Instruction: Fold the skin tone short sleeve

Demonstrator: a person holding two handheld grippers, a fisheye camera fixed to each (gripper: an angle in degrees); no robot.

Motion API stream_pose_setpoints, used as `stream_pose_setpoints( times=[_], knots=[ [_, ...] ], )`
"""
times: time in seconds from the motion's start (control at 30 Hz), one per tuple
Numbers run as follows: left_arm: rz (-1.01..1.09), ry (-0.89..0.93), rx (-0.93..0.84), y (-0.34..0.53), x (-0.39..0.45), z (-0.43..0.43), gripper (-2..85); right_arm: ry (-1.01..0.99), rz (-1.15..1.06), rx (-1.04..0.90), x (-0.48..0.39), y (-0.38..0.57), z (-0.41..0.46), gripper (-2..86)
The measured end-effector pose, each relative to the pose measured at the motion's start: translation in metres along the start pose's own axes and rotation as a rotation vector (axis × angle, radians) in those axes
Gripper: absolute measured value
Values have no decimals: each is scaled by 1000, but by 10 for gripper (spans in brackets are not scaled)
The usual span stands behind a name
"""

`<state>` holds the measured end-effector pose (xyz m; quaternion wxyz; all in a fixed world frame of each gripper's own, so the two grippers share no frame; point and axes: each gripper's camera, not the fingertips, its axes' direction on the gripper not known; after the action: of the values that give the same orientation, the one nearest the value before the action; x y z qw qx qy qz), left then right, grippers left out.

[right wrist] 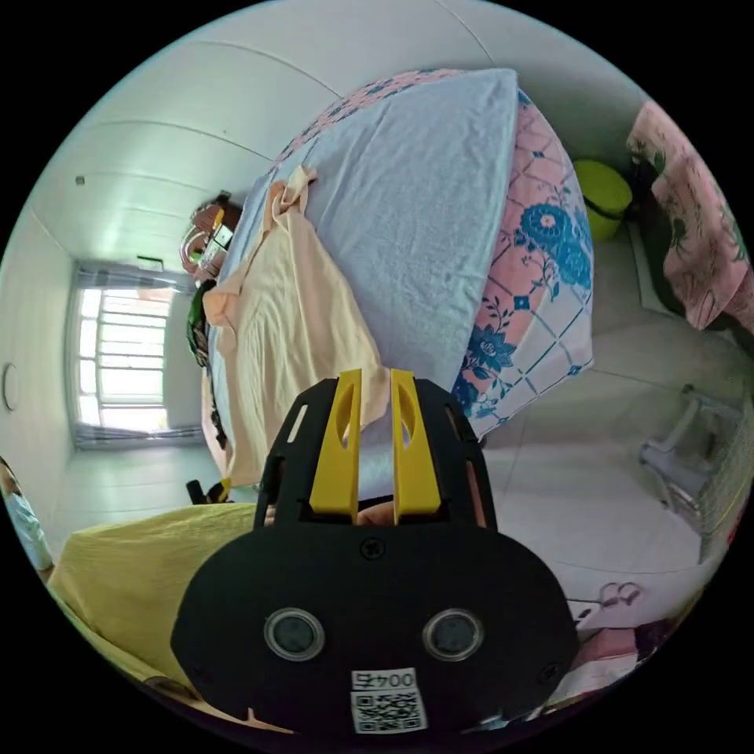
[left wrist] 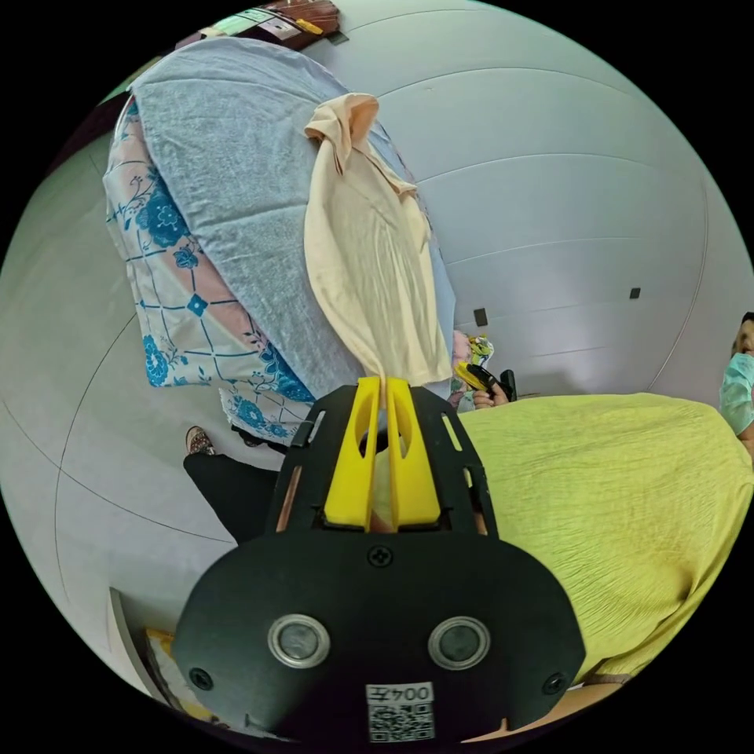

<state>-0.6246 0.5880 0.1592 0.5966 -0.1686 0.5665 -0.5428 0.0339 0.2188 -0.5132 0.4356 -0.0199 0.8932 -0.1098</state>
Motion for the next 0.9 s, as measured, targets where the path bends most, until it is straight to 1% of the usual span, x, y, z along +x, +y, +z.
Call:
stream_pose_setpoints(
  times=[0.1, 0.17, 0.27, 0.3, 0.33, 0.37, 0.43, 0.5, 0.57, 0.6, 0.63, 0.67, 0.73, 0.8, 0.83, 0.9],
  knots=[
    [3, -11, -14, 8, -3, -1, 14, -79, 73, -2, 11, 21, 7, 102],
    [-1, -16, -19, 14, -6, -1, 13, -90, 111, 14, 13, 35, 11, 89],
    [-10, -40, -33, 22, -11, 0, 13, 73, 48, 128, -9, 54, 12, 11],
    [-12, -52, -38, 25, -12, 1, 13, 173, -51, 161, -32, 59, 14, 6],
    [-14, -67, -43, 29, -12, 2, 13, 291, -193, 140, -61, 63, 23, 3],
    [-14, -75, -46, 30, -12, 2, 13, 352, -267, 121, -76, 66, 30, 2],
    [-14, -88, -62, 36, -14, 5, 14, 572, -542, 36, -127, 83, 67, 8],
    [-14, -86, -66, 41, -14, 6, 14, 639, -642, 52, -149, 98, 81, 27],
    [-12, -84, -64, 45, -14, 6, 14, 566, -537, 121, -143, 103, 67, 48],
    [-10, -85, -66, 48, -14, 6, 14, 444, -389, 153, -123, 102, 50, 67],
    [-9, -87, -71, 50, -14, 7, 13, 303, -254, 144, -97, 101, 38, 83],
    [-8, -87, -74, 52, -14, 7, 13, 248, -193, 141, -85, 102, 34, 89],
    [-6, -85, -78, 56, -14, 9, 13, 99, 27, 210, -44, 116, 22, 98],
    [-2, -86, -81, 59, -14, 10, 13, 32, 155, 268, -27, 128, 22, 97],
    [1, -86, -85, 61, -13, 12, 13, 35, 226, 284, -21, 134, 26, 91],
    [5, -88, -96, 64, -12, 14, 13, 56, 259, 307, -22, 139, 31, 79]
  ],
)
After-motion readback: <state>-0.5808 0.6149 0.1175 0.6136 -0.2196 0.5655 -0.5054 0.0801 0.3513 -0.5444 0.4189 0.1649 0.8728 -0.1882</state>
